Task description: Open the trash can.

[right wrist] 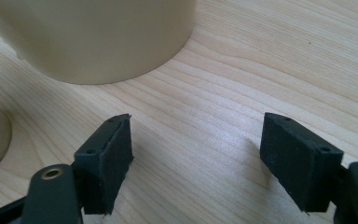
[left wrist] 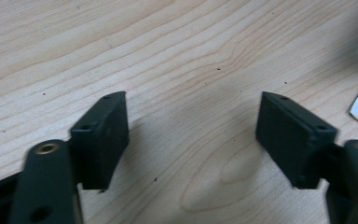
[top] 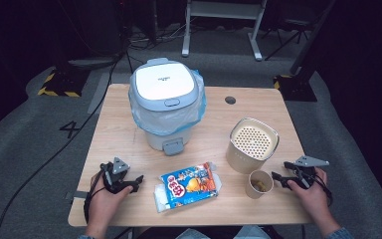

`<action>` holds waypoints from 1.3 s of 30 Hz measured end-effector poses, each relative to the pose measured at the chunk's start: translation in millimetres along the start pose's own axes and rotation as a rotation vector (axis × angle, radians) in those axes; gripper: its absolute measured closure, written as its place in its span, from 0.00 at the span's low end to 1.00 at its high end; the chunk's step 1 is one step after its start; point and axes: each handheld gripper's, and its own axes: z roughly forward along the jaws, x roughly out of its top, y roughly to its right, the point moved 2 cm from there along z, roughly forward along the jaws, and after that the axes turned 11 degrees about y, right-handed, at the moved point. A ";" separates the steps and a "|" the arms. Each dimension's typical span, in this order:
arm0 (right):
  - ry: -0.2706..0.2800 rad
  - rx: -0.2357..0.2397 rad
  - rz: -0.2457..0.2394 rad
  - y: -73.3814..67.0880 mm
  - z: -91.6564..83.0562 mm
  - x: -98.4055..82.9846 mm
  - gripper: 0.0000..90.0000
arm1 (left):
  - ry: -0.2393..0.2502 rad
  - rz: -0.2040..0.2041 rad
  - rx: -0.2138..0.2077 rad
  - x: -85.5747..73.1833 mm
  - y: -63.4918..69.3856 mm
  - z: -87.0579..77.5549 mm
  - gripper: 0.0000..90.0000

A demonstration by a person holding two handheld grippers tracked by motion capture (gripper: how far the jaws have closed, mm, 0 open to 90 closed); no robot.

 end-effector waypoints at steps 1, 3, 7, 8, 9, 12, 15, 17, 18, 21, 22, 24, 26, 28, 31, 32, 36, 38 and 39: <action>0.000 0.000 0.000 0.0 0.0 0.0 0.29 | -0.013 0.010 -0.003 0.9 -1.6 -1.8 0.38; 0.000 0.000 0.000 0.0 0.0 0.0 0.29 | -0.031 0.006 -0.006 2.1 -3.9 -4.6 0.47; 0.000 0.000 0.000 0.0 0.0 0.0 0.29 | -0.029 -0.011 -0.032 7.2 -6.7 -10.9 0.58; 0.000 0.000 0.000 0.0 0.0 0.0 0.29 | -0.021 -0.012 -0.045 9.3 -7.0 -13.1 0.61; 0.000 0.000 0.000 0.0 0.0 0.0 0.29 | -0.004 -0.009 -0.057 11.6 -7.7 -15.1 0.65; 0.000 0.000 0.000 0.0 0.0 0.0 0.29 | 0.073 0.022 -0.080 19.9 -10.4 -21.2 0.68; 0.000 0.000 0.000 -0.1 0.0 0.0 0.29 | 0.120 -0.004 -0.117 29.8 -12.2 -28.8 0.68; 0.000 -0.001 0.000 -0.2 -0.1 -0.1 0.29 | 0.122 0.011 -0.131 36.8 -12.6 -34.1 0.68; 0.001 -0.001 0.000 -0.2 -0.1 -0.1 0.29 | 0.120 0.024 -0.134 40.3 -12.6 -36.8 0.68; 0.000 0.000 0.000 -0.1 -0.1 -0.1 0.29 | 0.131 0.034 -0.162 49.8 -12.0 -44.3 0.70; 0.000 -0.001 0.000 -0.2 -0.1 -0.1 0.29 | 0.139 0.039 -0.168 53.0 -12.1 -46.9 0.70; 0.001 0.000 0.000 -0.2 -0.1 -0.1 0.29 | 0.164 0.018 -0.191 59.0 -12.0 -52.2 0.70; 0.001 -0.001 -0.001 -0.2 -0.2 -0.1 0.29 | 0.190 0.023 -0.204 65.8 -13.9 -57.7 0.69; 0.000 -0.001 0.000 -0.2 -0.2 -0.1 0.29 | 0.216 0.021 -0.211 73.5 -15.6 -62.9 0.71; 0.001 -0.001 -0.001 -0.2 -0.2 -0.1 0.29 | 0.238 0.024 -0.241 85.5 -16.6 -68.0 0.74; 0.001 -0.001 0.000 -0.2 -0.2 -0.1 0.29 | 0.244 0.033 -0.249 89.5 -16.8 -69.1 0.74; 0.001 -0.001 -0.001 -0.2 -0.2 -0.1 0.29 | 0.255 0.051 -0.277 104.6 -15.9 -71.4 0.77; 0.001 -0.001 -0.001 -0.2 -0.2 -0.1 0.29 | 0.262 0.060 -0.293 111.8 -15.7 -72.2 0.78; 0.001 -0.001 -0.001 -0.2 -0.2 -0.1 0.29 | 0.267 0.063 -0.298 115.0 -15.3 -72.3 0.79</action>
